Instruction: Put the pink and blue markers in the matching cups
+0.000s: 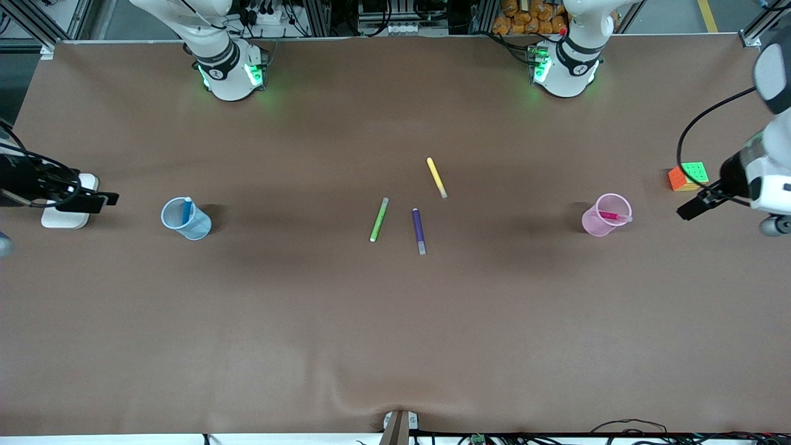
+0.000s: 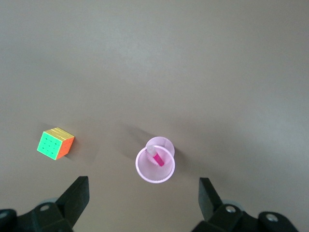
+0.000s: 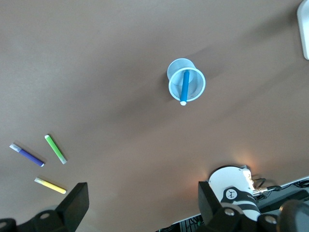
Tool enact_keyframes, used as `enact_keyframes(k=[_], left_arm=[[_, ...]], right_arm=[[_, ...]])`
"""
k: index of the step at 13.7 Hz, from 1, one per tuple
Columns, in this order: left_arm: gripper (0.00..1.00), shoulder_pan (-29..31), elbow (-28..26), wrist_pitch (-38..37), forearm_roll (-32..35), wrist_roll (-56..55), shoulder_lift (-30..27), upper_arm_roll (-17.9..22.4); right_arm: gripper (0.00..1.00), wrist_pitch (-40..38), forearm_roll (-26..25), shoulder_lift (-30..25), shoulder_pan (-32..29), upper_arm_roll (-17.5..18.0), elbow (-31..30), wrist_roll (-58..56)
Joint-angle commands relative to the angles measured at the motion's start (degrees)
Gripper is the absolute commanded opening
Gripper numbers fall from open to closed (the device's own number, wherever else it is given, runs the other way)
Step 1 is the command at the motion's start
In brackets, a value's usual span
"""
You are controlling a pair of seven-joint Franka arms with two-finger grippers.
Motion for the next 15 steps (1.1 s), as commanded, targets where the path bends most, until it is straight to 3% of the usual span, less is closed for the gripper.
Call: enact_keyframes(k=[1,3,8,11,13,15], left_arm=[[1.00,2.72,4.21,-3.56,-3.30,8.13,0.00,-0.19],[1.00,3.16,7.89,-7.85,-3.40,12.27,0.09,-0.19],[1.00,3.16,11.69,-9.46,-2.79,21.85,-0.26,-0.28],[1.00,2.90,11.69,-9.46,-2.78,27.41,-0.53,-0.37],[1.00,2.64,14.04,-9.55,-2.26,29.15,-0.44,-0.54],[1.00,2.38,16.52,-11.12,-2.60,29.87,-0.44,-0.90]], right_arm=[[1.00,-0.16,-1.36,-3.20,1.68,-2.28,-2.25,-1.23],[1.00,3.60,-1.36,-7.05,2.99,-4.46,-8.29,-2.45],[1.00,23.46,-1.27,-26.38,4.84,-8.16,-37.82,-12.74],[1.00,24.81,-1.62,-27.64,6.78,-10.10,-39.18,-12.92],[1.00,25.60,-2.15,-26.42,7.57,-9.93,-34.12,-14.32],[1.00,24.29,-6.36,-23.61,8.27,-9.66,-27.25,-16.26]])
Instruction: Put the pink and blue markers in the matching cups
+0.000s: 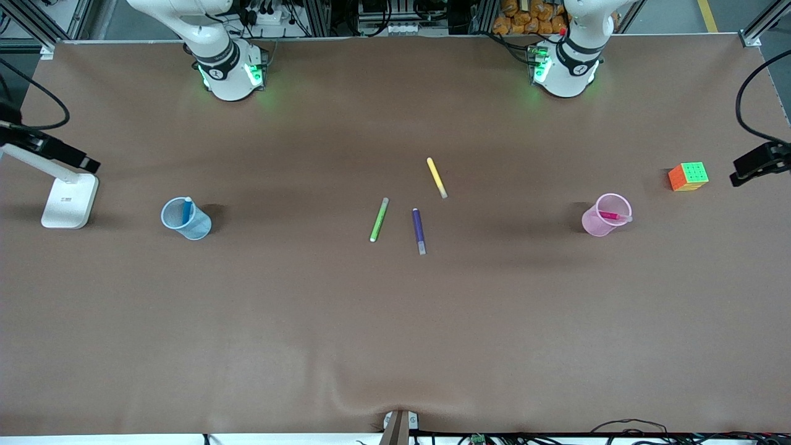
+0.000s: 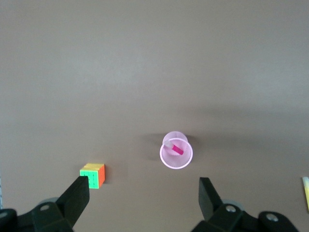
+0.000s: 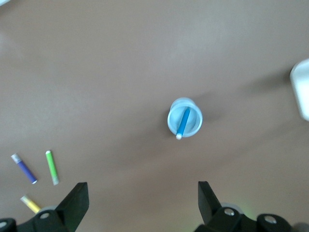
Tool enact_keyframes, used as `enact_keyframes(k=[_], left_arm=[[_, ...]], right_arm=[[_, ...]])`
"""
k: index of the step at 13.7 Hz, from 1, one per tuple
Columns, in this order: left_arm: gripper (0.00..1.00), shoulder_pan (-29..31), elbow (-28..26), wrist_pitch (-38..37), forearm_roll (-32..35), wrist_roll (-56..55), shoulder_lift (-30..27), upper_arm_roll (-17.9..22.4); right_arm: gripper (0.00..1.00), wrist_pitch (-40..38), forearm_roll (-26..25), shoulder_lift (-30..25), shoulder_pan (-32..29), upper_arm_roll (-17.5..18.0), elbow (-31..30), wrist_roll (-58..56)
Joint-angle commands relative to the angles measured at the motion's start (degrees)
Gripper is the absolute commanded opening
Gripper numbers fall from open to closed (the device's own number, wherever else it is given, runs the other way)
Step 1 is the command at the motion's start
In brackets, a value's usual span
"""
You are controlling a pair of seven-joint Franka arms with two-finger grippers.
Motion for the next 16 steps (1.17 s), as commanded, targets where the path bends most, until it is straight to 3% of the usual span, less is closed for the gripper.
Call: enact_keyframes(k=[1,5,9,12,16], left_arm=[[1.00,-0.51,2.80,-3.05,-0.57,1.60,-0.62,-0.22],[1.00,-7.35,1.84,-4.89,-0.66,1.51,-2.99,3.98],[1.00,-13.86,0.27,-6.84,-3.37,1.52,-4.48,11.45],[1.00,-19.92,-1.50,-6.84,-4.27,0.90,-6.07,17.95],[1.00,-20.90,-4.04,-6.84,-4.18,0.28,-7.56,18.76]], right_arm=[[1.00,-2.63,-3.88,2.23,2.03,-0.53,6.80,-1.02],[1.00,-9.21,-3.27,1.35,2.20,-0.18,7.51,-1.54],[1.00,-9.23,-5.47,1.97,2.29,0.44,11.89,-1.45],[1.00,-9.41,-4.07,1.88,1.77,-0.26,13.05,-1.62],[1.00,-10.28,-3.89,1.44,2.03,1.23,12.96,-2.42]])
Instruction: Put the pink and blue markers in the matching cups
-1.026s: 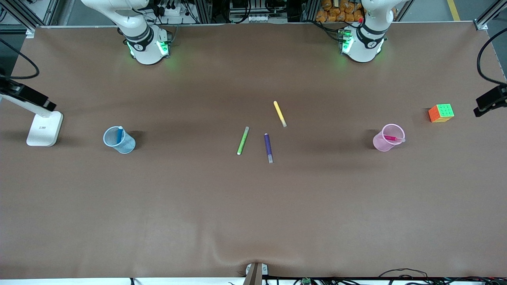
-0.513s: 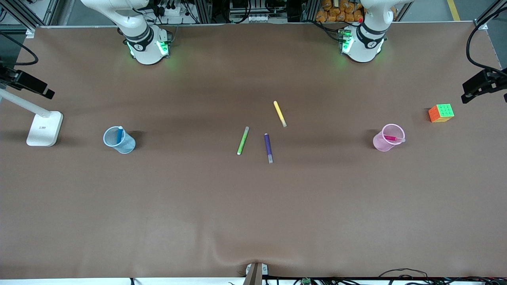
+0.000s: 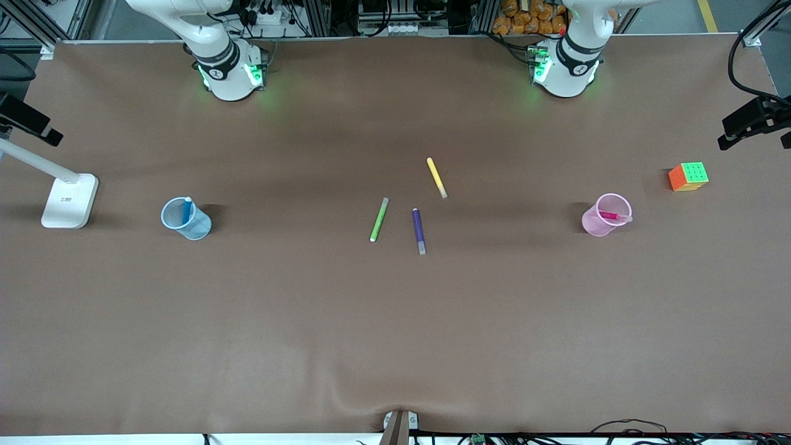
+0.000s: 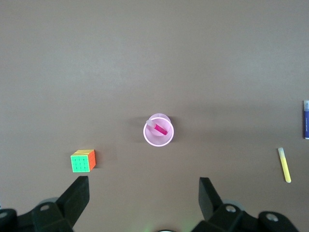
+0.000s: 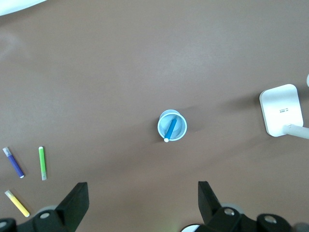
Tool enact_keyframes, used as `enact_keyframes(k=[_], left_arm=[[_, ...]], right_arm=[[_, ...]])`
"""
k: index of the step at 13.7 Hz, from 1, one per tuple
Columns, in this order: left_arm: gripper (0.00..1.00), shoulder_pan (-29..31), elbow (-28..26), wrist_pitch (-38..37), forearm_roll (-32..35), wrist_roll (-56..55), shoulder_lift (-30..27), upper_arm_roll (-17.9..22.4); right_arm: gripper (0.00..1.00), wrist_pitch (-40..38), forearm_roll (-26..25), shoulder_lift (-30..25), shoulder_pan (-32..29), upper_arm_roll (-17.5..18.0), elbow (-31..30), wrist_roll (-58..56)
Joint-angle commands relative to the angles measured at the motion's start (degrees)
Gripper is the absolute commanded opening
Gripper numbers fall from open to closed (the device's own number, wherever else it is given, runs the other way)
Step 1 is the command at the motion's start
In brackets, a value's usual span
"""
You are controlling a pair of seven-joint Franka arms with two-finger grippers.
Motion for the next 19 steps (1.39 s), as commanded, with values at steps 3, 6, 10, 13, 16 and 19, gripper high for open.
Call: enact_keyframes(k=[3,6,10,13,16,19], left_arm=[[1.00,-0.74,-5.39,0.31,-0.90,-0.42,-3.80,0.77],[1.00,-0.83,-5.48,0.22,-0.90,-0.60,-4.06,0.85],[1.00,-0.74,-5.22,0.04,-0.64,-2.71,-3.98,0.33],[1.00,-0.74,-4.95,0.13,-0.55,-1.66,-3.36,0.24],[1.00,-0.74,-4.95,0.04,-0.64,-1.30,-3.45,0.24],[1.00,-0.83,-5.21,-0.04,-0.73,-0.95,-3.28,0.15]], right_arm=[[1.00,-1.76,-0.21,0.63,0.02,-0.16,1.42,-2.74],[1.00,-1.76,-0.47,0.54,-0.68,-0.34,1.16,-16.28],[1.00,-1.76,-0.64,0.80,-1.21,-0.34,1.16,-16.65],[1.00,-1.76,-1.17,0.80,-1.21,-0.34,1.07,-16.47],[1.00,-1.67,-2.57,0.80,-1.03,-0.25,1.07,-16.38],[1.00,-1.76,-2.58,0.89,-0.77,-0.16,1.07,-16.30]])
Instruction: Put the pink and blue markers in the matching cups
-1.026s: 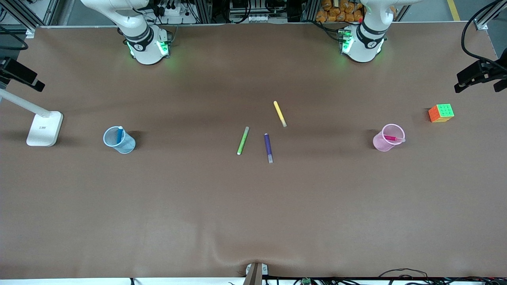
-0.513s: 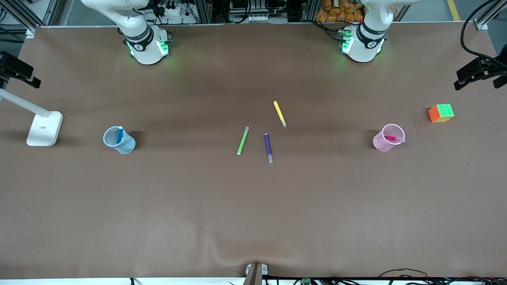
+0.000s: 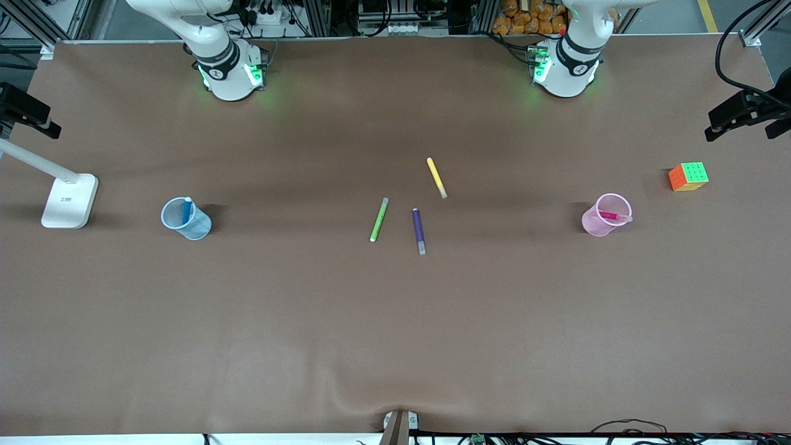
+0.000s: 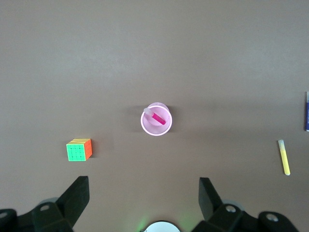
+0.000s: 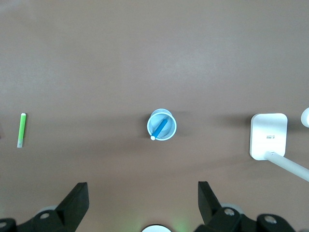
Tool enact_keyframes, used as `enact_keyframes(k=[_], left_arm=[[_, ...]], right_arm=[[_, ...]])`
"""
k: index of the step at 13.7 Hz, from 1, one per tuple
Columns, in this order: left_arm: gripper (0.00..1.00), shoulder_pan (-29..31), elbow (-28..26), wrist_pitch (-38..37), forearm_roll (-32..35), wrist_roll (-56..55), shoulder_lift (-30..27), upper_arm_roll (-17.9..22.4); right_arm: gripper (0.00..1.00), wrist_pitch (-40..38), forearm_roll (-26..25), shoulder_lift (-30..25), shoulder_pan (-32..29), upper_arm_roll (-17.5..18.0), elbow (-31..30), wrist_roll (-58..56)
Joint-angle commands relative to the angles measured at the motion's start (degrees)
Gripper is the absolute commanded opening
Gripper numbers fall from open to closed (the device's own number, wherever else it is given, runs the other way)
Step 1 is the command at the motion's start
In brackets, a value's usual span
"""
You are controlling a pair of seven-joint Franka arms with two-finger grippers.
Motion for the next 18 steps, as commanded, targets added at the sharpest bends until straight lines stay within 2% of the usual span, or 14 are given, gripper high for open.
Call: enact_keyframes(k=[1,10,12,18], left_arm=[[1.00,-0.28,-0.69,-0.02,-0.81,0.48,-0.57,-0.05],[1.00,-0.02,-0.69,-0.11,-1.08,0.84,-0.84,-0.23],[1.00,0.16,-0.86,-0.11,-1.08,0.22,-1.01,-0.05],[1.00,0.16,-0.95,-0.03,-1.08,-2.59,-1.28,-0.05]], right_arm=[[1.00,-0.76,-1.23,0.49,-0.18,0.61,1.07,-0.52],[1.00,-1.55,2.46,1.72,-0.44,0.61,0.46,3.51],[1.00,-1.72,2.03,1.72,0.17,0.87,0.28,7.12],[1.00,-1.20,1.58,1.99,0.26,0.70,-0.51,7.30]])
